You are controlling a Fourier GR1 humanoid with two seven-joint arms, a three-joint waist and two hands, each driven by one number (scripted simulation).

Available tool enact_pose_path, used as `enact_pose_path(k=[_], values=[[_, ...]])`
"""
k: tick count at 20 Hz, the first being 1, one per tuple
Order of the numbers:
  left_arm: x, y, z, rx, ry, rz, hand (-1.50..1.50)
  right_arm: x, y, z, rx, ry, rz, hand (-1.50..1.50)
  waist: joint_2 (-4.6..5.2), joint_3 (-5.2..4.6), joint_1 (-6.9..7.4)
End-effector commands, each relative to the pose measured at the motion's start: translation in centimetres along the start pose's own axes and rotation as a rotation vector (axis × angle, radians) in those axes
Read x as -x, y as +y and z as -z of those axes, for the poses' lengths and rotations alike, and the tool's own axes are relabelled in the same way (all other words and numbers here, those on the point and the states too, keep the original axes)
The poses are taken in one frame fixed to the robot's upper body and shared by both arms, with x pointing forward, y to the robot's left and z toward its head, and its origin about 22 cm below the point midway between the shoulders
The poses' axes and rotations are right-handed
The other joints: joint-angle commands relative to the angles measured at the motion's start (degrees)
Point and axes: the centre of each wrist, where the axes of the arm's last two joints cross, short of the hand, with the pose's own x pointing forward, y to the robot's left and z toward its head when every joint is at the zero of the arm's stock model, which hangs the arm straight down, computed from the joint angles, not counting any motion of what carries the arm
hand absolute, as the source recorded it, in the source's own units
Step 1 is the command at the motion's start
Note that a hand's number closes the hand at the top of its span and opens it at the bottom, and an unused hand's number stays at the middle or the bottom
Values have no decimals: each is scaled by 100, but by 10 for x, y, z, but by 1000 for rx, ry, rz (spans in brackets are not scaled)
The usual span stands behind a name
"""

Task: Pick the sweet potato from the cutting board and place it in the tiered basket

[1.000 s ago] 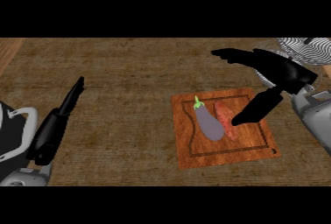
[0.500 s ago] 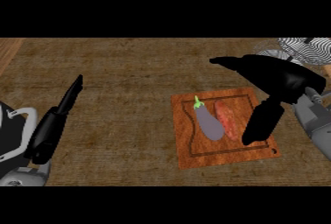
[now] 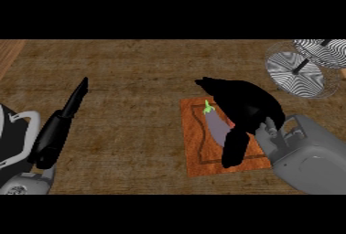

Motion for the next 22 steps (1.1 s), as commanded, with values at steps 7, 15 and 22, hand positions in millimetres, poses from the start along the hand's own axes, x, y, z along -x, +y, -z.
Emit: enact_pose_path(k=[7, 15, 22], values=[[-10, -2, -2, -5, -4, -6, 0, -7, 37, 20, -10, 272, -162, -150, -3, 5, -1], [2, -10, -16, -5, 6, 9, 0, 27, 47, 29, -99, 304, -228, -150, 9, 4, -4], [-1, 7, -7, -2, -13, 26, 0, 33, 52, 26, -79, 362, -211, -150, 4, 5, -15]])
